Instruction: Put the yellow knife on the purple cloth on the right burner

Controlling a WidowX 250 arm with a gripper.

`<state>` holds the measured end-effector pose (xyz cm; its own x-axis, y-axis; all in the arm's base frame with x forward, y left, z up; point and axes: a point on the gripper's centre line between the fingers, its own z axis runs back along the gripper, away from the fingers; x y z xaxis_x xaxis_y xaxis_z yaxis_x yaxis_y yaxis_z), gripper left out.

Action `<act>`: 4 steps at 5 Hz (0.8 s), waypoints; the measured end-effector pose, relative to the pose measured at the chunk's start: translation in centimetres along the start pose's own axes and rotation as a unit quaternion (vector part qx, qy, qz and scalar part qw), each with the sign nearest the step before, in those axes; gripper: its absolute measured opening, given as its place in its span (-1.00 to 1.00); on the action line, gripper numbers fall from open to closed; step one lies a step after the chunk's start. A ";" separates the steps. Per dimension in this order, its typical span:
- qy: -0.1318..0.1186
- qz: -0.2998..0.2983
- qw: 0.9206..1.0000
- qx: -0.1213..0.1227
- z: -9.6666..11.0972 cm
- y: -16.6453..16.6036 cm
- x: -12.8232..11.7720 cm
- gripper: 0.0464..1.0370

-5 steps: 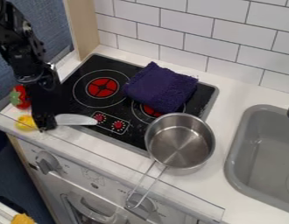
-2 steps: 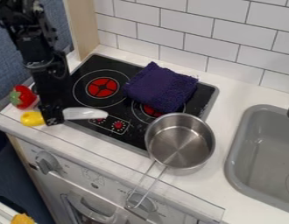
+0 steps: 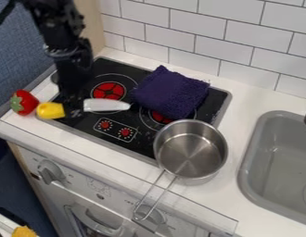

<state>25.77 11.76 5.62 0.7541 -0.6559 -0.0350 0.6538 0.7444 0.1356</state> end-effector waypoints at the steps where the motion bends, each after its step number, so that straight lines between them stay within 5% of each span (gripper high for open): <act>1: 0.003 0.093 0.996 0.008 1.2 0.7 1.1 -0.43; 2: -0.005 0.222 0.975 -0.003 2.3 0.7 2.3 -0.43; 3: -0.006 0.337 0.941 -0.013 2.8 -0.7 4.5 -0.43; 4: -0.011 0.458 0.888 -0.026 3.9 -0.7 5.6 -0.43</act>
<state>29.31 7.11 9.25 0.9701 0.2270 0.0861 -0.2318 0.9714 0.0511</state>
